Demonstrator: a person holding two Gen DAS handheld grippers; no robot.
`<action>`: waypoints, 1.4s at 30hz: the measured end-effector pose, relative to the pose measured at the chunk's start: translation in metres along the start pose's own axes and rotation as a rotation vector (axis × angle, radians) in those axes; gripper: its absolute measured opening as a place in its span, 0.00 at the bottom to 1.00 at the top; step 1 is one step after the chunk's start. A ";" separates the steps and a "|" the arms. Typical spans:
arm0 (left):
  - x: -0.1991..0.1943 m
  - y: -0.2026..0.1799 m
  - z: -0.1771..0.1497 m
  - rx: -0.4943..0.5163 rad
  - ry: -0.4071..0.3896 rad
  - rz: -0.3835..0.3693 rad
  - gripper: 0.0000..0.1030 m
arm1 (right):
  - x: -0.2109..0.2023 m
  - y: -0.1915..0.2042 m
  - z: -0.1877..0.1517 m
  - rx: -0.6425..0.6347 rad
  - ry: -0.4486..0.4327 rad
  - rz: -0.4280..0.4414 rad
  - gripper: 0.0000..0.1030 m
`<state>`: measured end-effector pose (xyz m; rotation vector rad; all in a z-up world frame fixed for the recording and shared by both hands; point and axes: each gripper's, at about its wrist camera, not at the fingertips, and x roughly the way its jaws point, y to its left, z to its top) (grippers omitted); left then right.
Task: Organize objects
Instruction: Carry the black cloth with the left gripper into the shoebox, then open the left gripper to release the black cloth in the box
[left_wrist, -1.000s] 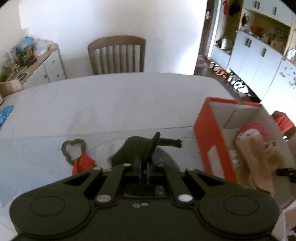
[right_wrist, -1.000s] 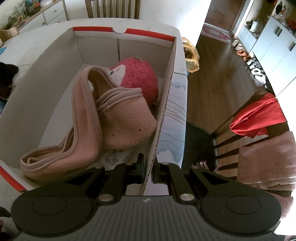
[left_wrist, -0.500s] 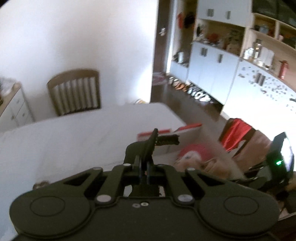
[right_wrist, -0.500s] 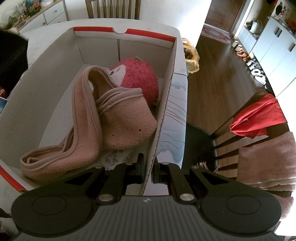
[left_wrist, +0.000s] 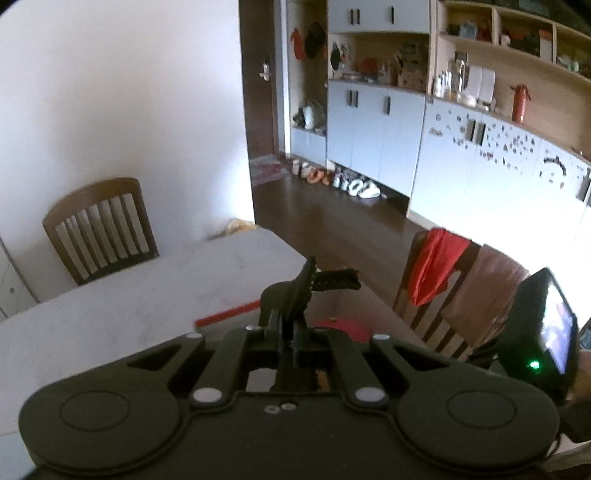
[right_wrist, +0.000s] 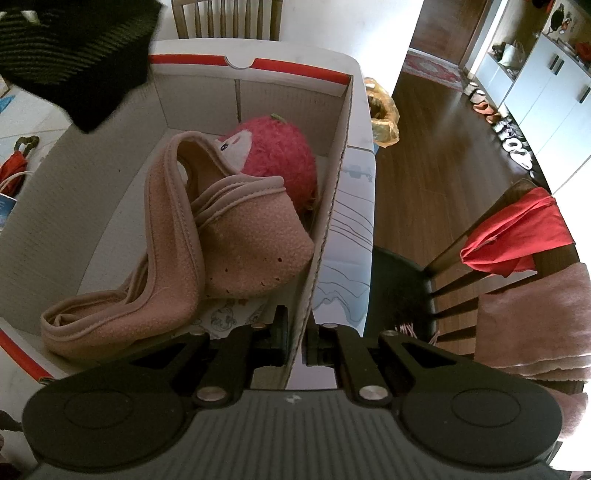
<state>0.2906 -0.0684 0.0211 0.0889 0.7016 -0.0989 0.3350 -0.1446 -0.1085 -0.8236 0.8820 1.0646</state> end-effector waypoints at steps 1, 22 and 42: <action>0.006 -0.003 -0.001 0.008 0.009 0.005 0.02 | 0.000 0.000 0.000 0.000 0.000 0.000 0.06; 0.101 -0.011 -0.047 0.049 0.293 0.025 0.03 | 0.002 0.000 -0.001 -0.004 0.004 0.005 0.07; 0.091 -0.019 -0.051 -0.002 0.319 -0.016 0.61 | 0.002 0.000 -0.002 -0.010 0.003 0.011 0.06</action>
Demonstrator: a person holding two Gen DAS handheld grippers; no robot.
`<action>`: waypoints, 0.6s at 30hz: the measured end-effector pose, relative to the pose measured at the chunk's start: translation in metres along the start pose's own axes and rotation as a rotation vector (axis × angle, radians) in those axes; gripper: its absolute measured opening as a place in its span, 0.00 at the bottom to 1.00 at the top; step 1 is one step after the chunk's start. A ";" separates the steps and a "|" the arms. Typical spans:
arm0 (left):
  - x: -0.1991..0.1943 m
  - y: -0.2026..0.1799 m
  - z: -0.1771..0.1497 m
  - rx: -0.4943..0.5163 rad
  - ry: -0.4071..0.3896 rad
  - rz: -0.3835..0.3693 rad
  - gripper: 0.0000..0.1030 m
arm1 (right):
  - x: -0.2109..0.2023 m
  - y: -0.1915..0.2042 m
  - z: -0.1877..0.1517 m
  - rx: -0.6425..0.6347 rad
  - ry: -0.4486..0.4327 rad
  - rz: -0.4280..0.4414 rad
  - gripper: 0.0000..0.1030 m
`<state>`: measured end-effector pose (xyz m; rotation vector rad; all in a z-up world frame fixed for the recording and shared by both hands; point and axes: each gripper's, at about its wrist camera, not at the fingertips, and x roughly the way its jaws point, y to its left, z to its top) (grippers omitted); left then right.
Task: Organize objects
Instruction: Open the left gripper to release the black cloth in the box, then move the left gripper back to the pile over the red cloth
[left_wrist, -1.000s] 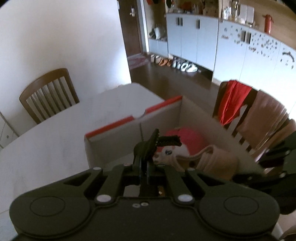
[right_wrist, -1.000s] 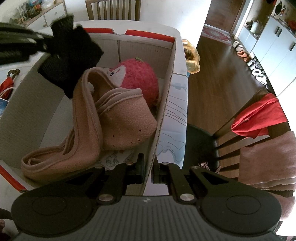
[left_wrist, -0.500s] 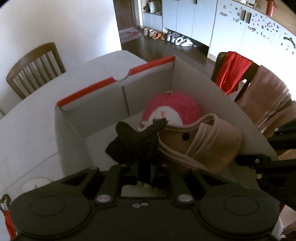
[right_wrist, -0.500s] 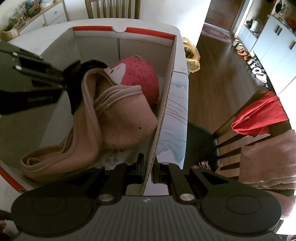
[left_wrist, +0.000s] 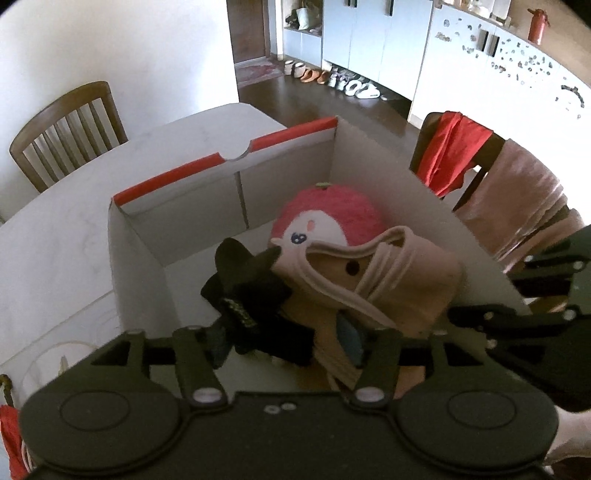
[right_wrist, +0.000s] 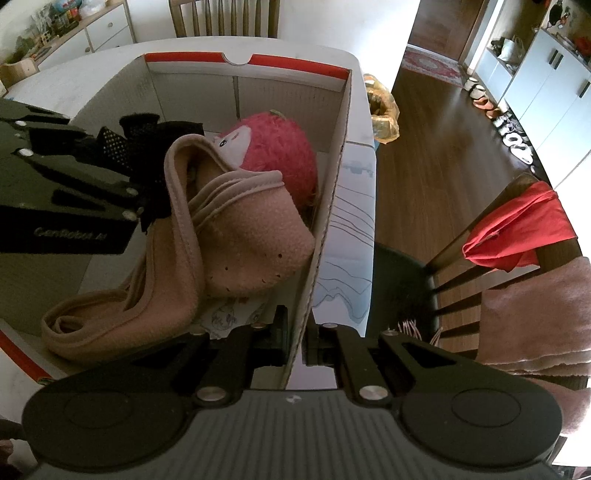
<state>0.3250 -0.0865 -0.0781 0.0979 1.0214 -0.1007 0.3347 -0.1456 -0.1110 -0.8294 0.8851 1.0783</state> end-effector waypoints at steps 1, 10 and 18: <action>-0.004 0.000 -0.001 -0.004 -0.009 -0.006 0.64 | 0.000 0.000 0.000 -0.001 0.000 0.000 0.06; -0.036 0.002 -0.004 -0.036 -0.068 -0.031 0.77 | 0.000 0.000 -0.002 -0.011 -0.001 -0.002 0.06; -0.062 0.011 -0.007 -0.079 -0.122 -0.022 0.85 | 0.000 0.001 -0.001 -0.030 0.000 -0.006 0.06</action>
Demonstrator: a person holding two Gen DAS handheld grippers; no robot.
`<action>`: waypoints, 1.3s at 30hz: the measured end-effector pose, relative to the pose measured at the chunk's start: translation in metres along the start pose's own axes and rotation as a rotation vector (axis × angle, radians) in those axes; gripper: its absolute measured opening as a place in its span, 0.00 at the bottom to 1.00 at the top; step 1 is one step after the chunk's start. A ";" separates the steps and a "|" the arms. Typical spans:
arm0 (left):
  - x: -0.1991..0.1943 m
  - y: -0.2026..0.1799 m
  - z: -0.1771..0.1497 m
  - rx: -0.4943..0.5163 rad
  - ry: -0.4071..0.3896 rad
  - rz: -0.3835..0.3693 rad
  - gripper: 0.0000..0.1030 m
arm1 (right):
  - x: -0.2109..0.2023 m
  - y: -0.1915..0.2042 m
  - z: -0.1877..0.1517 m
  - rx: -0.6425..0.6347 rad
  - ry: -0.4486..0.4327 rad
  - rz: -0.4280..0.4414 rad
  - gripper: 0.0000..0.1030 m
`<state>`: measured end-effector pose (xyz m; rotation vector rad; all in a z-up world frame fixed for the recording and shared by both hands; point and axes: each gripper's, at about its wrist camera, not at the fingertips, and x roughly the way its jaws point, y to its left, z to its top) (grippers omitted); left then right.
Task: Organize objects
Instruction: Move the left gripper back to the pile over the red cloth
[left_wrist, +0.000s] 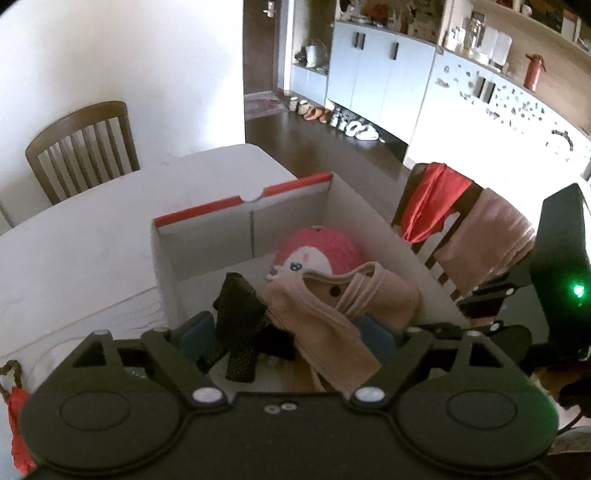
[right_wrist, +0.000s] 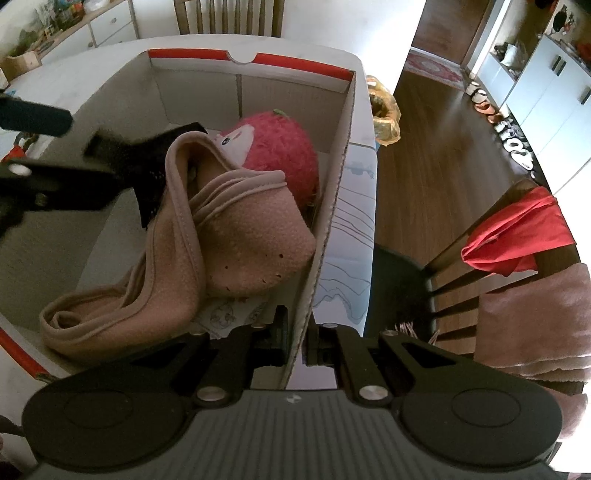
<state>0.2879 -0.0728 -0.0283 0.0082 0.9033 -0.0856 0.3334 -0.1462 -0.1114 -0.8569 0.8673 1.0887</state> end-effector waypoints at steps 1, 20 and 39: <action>-0.002 0.002 0.000 -0.008 -0.004 0.003 0.87 | 0.000 0.000 0.000 -0.002 0.000 0.000 0.06; -0.059 0.087 -0.034 -0.237 -0.111 0.203 0.99 | 0.000 0.003 0.001 -0.020 0.007 -0.009 0.06; -0.065 0.220 -0.106 -0.385 0.059 0.451 0.99 | -0.002 0.002 0.000 -0.016 0.008 -0.017 0.06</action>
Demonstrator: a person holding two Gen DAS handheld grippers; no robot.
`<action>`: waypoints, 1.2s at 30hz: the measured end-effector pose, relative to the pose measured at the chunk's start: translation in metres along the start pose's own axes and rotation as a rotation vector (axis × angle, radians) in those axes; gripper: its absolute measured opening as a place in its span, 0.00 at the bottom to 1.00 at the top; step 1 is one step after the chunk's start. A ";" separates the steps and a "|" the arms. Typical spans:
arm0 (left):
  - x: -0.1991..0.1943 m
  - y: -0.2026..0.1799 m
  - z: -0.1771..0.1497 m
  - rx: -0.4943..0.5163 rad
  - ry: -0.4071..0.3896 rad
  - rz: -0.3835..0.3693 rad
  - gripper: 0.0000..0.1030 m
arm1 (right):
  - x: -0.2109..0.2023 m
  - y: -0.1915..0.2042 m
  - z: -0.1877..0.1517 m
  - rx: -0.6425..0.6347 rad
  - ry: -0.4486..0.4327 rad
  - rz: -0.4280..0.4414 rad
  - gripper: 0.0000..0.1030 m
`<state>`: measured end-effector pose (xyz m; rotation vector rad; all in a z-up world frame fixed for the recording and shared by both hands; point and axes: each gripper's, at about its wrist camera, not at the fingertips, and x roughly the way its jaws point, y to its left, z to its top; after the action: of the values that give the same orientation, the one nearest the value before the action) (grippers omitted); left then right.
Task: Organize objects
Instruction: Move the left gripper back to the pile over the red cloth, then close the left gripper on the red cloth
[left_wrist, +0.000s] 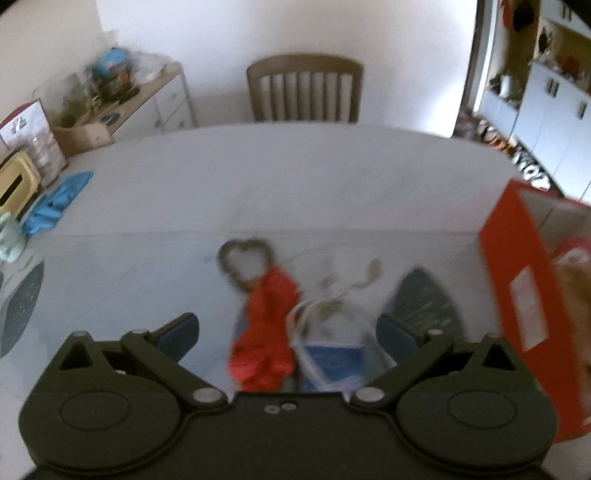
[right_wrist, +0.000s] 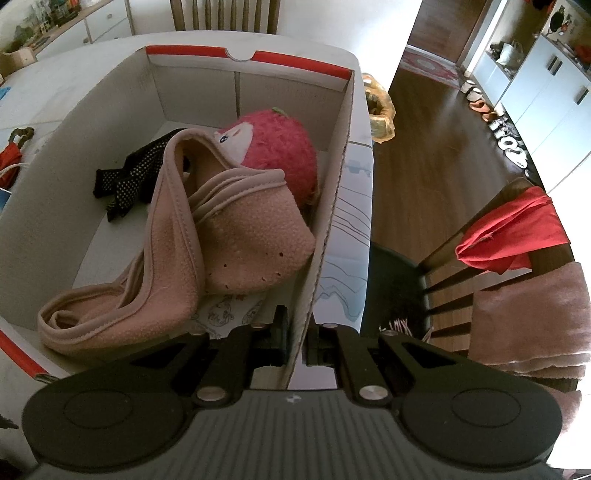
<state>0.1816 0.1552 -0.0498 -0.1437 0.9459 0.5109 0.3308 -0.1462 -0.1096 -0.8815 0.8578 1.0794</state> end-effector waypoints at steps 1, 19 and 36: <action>0.005 0.004 -0.003 0.007 0.010 0.013 0.98 | 0.000 0.000 0.000 -0.001 0.000 -0.001 0.06; 0.066 0.038 -0.040 -0.042 0.138 0.033 0.92 | 0.000 0.002 0.001 -0.015 0.006 -0.013 0.07; 0.058 0.032 -0.042 -0.131 0.058 -0.093 0.28 | -0.001 0.002 0.001 -0.022 0.005 -0.013 0.07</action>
<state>0.1633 0.1902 -0.1179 -0.3205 0.9575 0.4842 0.3294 -0.1447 -0.1087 -0.9072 0.8447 1.0779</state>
